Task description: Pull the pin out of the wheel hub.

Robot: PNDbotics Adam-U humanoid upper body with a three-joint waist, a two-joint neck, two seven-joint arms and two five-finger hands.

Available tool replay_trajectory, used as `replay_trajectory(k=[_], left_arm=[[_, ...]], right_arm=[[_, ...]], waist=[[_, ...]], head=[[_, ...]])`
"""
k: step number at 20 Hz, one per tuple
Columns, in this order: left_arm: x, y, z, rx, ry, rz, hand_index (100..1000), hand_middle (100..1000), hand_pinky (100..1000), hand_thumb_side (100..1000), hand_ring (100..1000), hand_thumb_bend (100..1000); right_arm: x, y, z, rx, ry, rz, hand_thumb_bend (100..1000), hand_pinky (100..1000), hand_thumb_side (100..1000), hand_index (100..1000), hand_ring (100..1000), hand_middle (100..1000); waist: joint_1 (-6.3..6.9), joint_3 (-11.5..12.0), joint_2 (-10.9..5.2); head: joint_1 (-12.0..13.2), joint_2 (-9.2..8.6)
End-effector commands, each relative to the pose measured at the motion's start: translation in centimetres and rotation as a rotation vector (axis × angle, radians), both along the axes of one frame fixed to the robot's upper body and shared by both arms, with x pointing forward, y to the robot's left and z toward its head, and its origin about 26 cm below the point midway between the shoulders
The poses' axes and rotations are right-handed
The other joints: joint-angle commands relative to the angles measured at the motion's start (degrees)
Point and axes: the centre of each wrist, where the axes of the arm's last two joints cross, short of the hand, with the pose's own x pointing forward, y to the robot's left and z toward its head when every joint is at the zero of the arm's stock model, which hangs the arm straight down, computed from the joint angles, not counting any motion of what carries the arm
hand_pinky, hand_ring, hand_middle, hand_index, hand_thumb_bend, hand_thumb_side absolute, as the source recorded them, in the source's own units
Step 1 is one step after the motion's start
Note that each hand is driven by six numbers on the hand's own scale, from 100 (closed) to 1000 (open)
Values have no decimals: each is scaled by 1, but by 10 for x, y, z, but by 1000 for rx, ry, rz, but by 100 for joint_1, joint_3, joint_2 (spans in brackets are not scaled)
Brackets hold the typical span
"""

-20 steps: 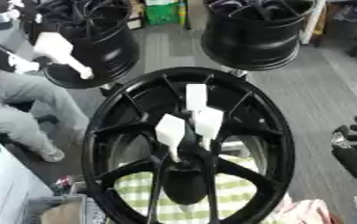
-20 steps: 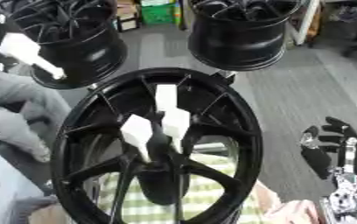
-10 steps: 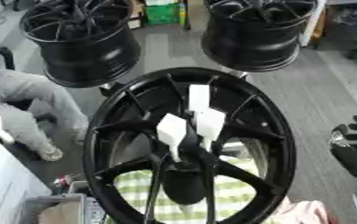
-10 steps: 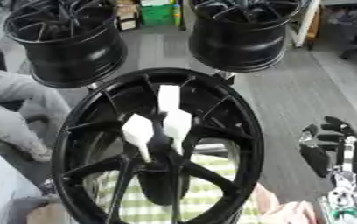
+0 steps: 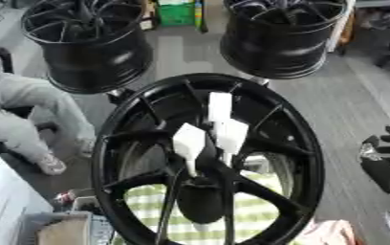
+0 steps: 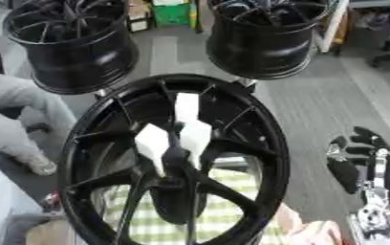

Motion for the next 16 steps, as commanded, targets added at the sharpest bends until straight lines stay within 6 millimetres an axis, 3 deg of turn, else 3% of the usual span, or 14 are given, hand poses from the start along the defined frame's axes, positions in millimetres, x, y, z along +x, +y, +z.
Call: replay_trajectory(k=[1, 3, 5, 8, 11, 16], left_arm=[[-3, -1, 0, -190, -115, 23, 810, 734, 773, 319, 690, 100], [-3, -13, -3, -365, -172, 22, 804, 728, 770, 338, 683, 100], [0, -30, -2, -548, -230, -3, 779, 699, 754, 433, 647, 100], [10, -69, 19, -795, -248, -59, 766, 684, 747, 489, 631, 100], [10, -108, 41, -1007, -183, -112, 750, 672, 739, 544, 620, 100], [-4, -154, 53, -1224, -32, -147, 733, 660, 731, 641, 609, 100]], right_arm=[[3, -1, 9, -5, -31, -1, 100, 575, 206, 792, 631, 659], [3, -1, 9, -2, -34, -1, 100, 575, 207, 792, 631, 659], [4, 0, 9, 2, -39, -2, 100, 575, 207, 792, 630, 658], [5, 2, 10, 9, -46, -1, 100, 574, 209, 792, 630, 658], [6, 4, 10, 17, -53, 5, 100, 574, 209, 793, 630, 658], [8, 7, 12, 27, -64, 11, 100, 574, 207, 793, 629, 657]], waist=[[3, 10, -29], [-6, 16, -14], [-30, 22, 9], [-58, 20, 37], [-89, 11, 58], [-167, -11, 115]], head=[[-21, -15], [-25, -15], [-17, -15], [14, -15], [25, -15], [44, -15]])
